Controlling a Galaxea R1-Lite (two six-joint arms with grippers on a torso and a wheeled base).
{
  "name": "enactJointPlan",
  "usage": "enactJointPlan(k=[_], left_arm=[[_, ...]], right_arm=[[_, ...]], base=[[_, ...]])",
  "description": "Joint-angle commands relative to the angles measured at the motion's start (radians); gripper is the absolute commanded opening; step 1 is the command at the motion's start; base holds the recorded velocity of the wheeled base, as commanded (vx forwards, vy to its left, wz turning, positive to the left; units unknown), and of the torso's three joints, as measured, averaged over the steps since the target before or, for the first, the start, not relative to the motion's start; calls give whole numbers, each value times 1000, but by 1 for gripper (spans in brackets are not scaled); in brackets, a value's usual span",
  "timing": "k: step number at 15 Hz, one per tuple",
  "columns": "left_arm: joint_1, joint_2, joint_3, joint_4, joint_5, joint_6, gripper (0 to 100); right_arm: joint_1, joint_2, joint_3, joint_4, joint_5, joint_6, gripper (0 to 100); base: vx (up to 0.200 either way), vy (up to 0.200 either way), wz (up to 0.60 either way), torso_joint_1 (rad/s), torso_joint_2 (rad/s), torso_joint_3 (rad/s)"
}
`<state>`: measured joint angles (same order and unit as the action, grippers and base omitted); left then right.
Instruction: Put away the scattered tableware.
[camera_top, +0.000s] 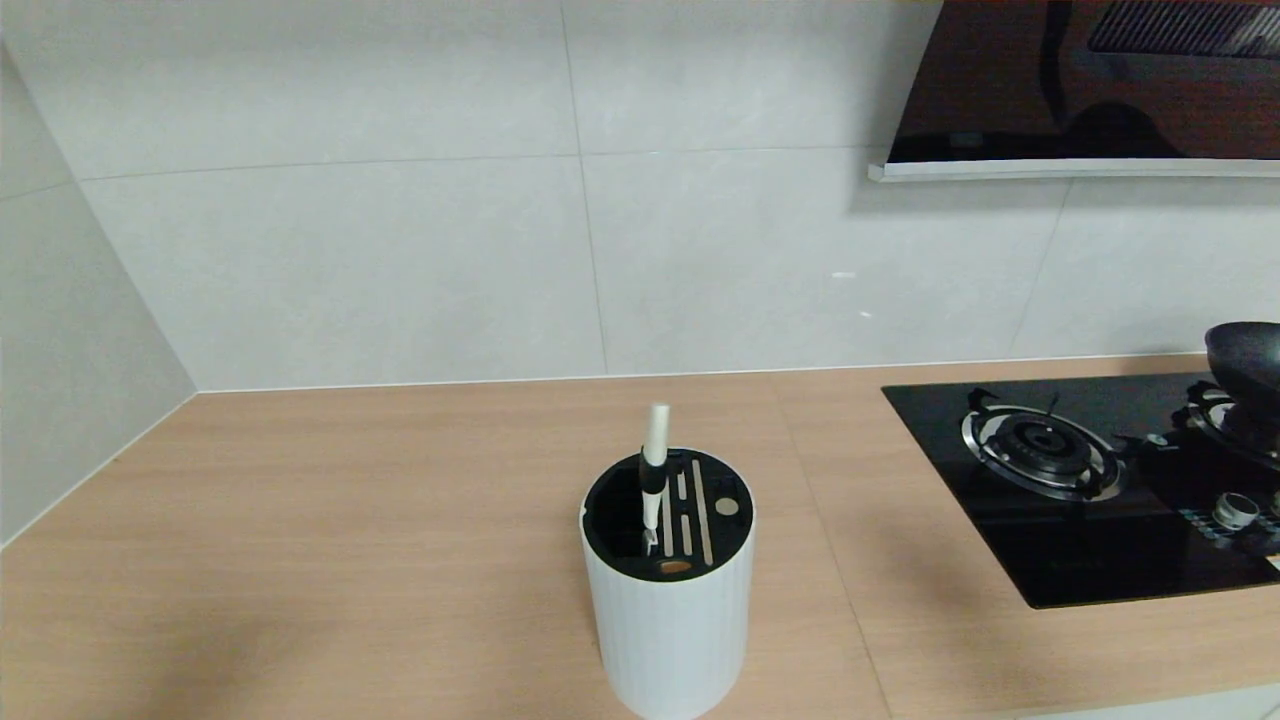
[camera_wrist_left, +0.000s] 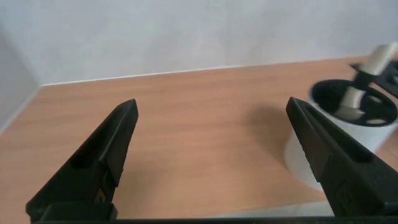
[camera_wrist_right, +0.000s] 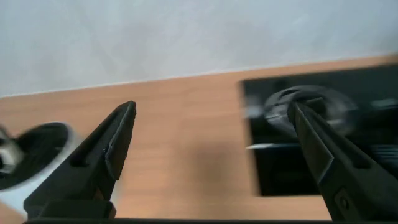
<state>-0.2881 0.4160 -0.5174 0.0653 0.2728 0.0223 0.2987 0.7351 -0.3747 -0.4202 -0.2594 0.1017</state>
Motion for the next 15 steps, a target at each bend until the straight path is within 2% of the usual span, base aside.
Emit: enactJointPlan(k=[1,3,4,6,7,8,9,10,12,13,15], left_arm=[[87,-140,10,37,2,1,100],[153,-244,51,68,-6,8,100],[165,-278,76,74,-12,8,100],[205,-321,131,67,-18,14,100],[225,-329,139,65,-18,14,100],[271,-381,154,73,-32,22,100],[287,-416,186,79,-55,48,100],[288,-416,238,65,-50,54,100],[288,-416,315,24,-50,41,100],[288,-416,390,-27,-72,34,100],[288,-416,517,-124,-135,34,100]], right_arm=[[-138,-388,25,190,12,-68,100],[-168,-611,28,276,23,-169,100],[-171,-642,31,288,22,-212,100],[-262,-669,40,282,34,-214,100],[-274,-683,51,290,57,-214,100],[-297,-735,99,304,100,-217,100],[-299,-735,148,299,95,-211,100],[-299,-735,209,297,98,-200,100],[-299,-735,352,296,134,-154,100],[-299,-735,375,373,184,-119,100],[-299,-735,375,405,204,-51,100]], base=[[0,0,0,0,0,0],[0,0,0,0,0,0],[0,0,0,0,0,0],[0,0,0,0,0,0],[0,0,0,0,0,0],[0,0,0,0,0,0],[0,0,0,0,0,0],[0,0,0,0,0,0],[0,0,0,0,0,0],[0,0,0,0,0,0],[0,0,0,0,0,0]])
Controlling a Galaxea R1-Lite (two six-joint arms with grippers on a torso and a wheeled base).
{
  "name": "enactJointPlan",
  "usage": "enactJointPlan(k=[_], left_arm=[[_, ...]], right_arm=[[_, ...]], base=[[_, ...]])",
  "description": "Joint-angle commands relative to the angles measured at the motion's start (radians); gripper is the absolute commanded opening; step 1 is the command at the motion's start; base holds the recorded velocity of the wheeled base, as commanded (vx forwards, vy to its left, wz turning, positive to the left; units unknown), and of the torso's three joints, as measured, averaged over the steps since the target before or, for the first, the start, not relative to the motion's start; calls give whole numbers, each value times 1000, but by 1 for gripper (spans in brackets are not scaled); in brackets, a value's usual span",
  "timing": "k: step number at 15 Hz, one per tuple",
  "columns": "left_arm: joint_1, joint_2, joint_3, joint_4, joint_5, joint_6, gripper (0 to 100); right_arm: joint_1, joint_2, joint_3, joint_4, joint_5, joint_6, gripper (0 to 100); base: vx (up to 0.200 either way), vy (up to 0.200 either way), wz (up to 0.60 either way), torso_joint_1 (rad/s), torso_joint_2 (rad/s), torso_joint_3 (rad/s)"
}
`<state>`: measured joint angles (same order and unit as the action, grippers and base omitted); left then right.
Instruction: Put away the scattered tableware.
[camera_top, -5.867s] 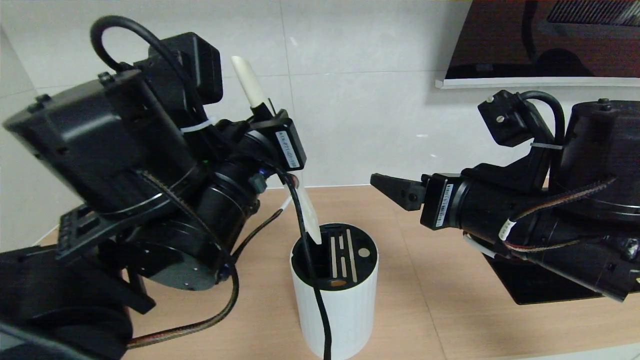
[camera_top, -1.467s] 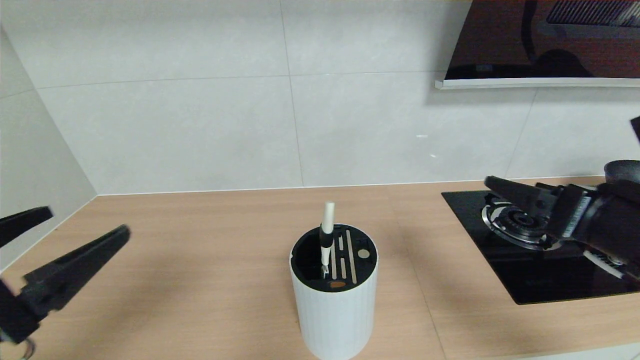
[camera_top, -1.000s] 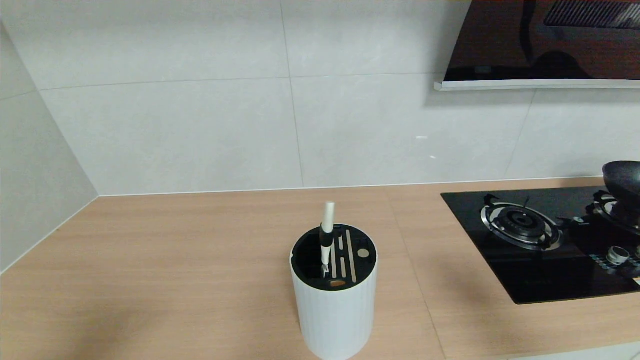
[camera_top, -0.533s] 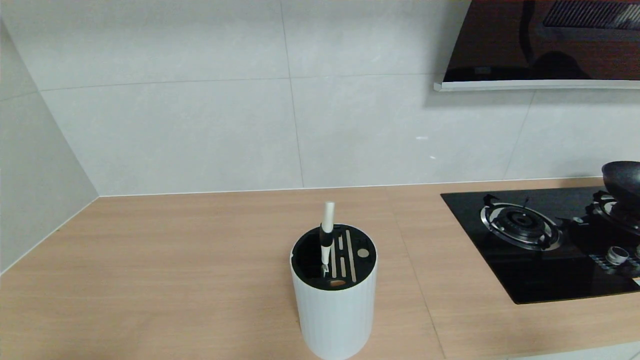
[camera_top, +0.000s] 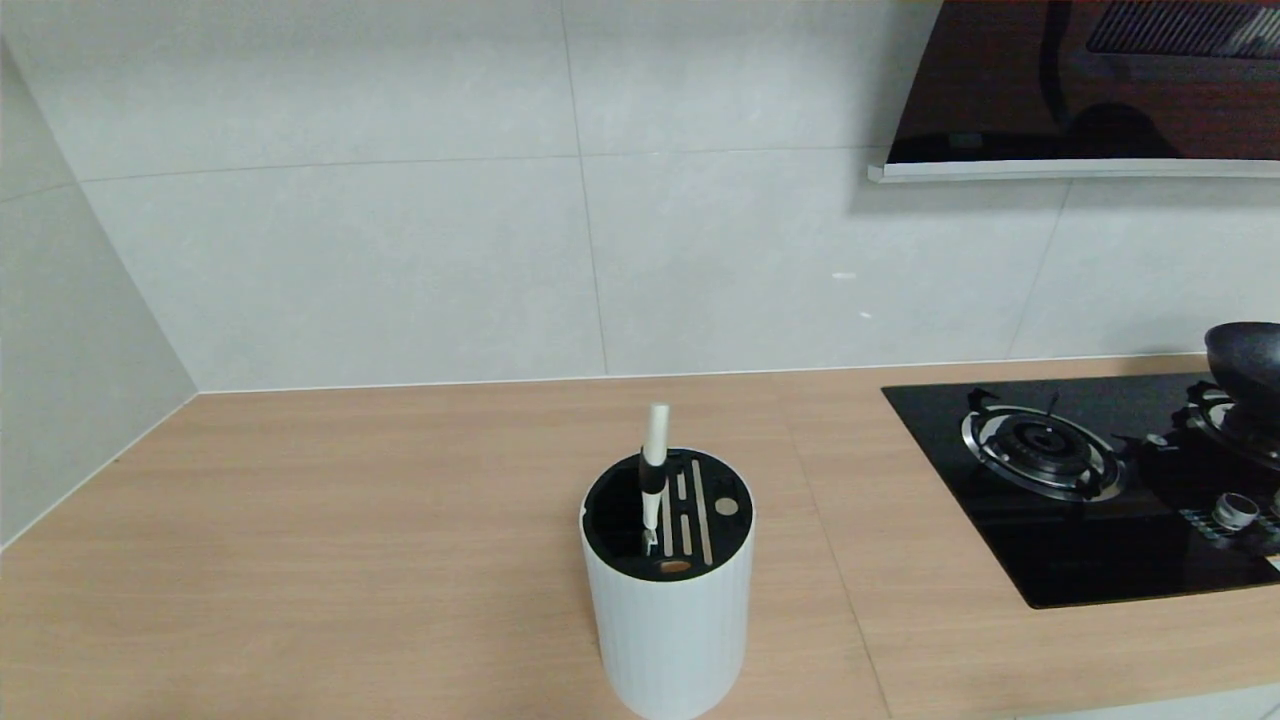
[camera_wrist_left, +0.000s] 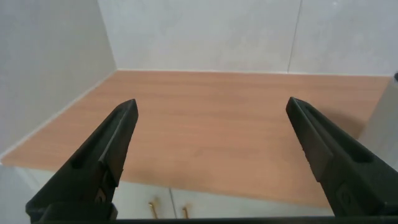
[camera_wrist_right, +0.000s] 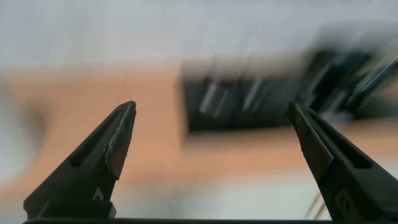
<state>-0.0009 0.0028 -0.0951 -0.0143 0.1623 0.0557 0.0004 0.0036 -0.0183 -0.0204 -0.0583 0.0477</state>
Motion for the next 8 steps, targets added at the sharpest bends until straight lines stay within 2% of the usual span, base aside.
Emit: enactJointPlan(k=[1,2,3,8], left_arm=[[1,-3,95,-16,-86,-51,100],[1,-3,95,7,-112,-68,100],[1,-3,95,13,-132,-53,100],[1,-3,95,11,-130,-62,100]], right_arm=[[0,-4,15,28,54,-23,100],[0,-4,17,27,64,-28,100],[1,-4,17,27,66,-28,100],[0,-4,17,27,66,-28,100]], base=[[0,0,0,0,0,0],[0,0,0,0,0,0],[0,0,0,0,0,0],[0,0,0,0,0,0]])
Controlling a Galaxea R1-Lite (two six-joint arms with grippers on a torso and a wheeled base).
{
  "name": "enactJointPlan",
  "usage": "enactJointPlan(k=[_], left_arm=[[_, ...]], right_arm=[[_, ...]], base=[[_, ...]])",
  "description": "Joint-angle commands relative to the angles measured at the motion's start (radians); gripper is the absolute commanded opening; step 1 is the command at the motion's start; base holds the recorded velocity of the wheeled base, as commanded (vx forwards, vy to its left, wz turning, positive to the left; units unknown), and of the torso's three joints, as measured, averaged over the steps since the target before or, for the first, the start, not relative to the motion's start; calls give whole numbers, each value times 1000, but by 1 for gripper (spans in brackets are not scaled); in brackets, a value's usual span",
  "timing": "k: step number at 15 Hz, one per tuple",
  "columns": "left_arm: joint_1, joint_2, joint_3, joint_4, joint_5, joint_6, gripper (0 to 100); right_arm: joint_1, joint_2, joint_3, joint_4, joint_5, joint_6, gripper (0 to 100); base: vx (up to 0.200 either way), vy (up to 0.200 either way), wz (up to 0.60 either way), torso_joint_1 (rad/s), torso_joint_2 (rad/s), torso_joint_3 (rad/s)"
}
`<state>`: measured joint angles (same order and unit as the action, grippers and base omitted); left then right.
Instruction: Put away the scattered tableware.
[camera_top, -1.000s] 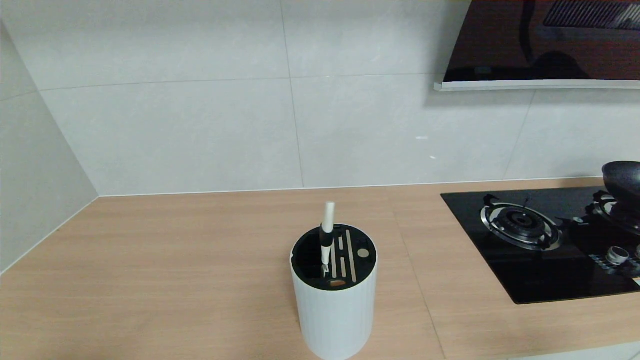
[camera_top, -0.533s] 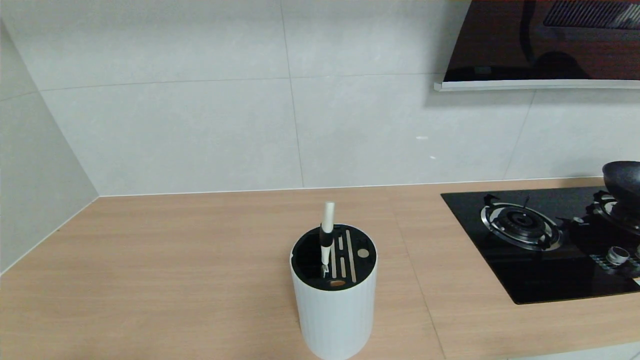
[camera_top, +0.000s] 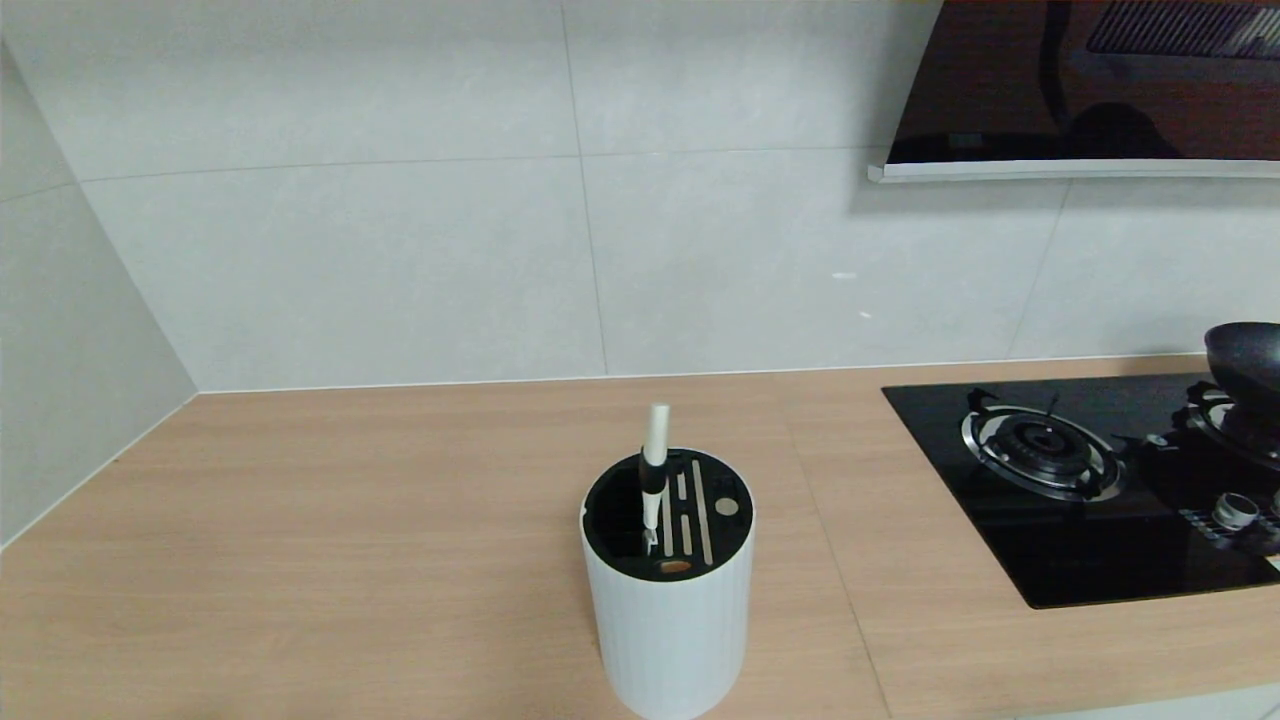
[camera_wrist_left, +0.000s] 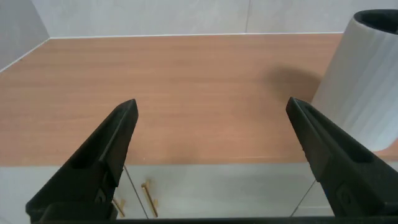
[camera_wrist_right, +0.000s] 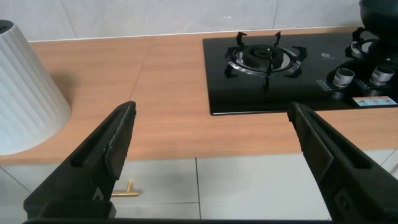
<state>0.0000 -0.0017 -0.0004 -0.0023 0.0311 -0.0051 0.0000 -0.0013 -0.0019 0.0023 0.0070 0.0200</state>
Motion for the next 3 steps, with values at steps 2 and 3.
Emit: enactJointPlan(k=[2,3], left_arm=[[0,2,0,-1,1,-1,100],[0,2,0,-1,0,-1,100]], right_arm=[[0,1,0,4,1,0,100],[0,1,0,4,1,1,100]], base=[[0,0,0,0,0,0],[0,0,0,0,0,0]])
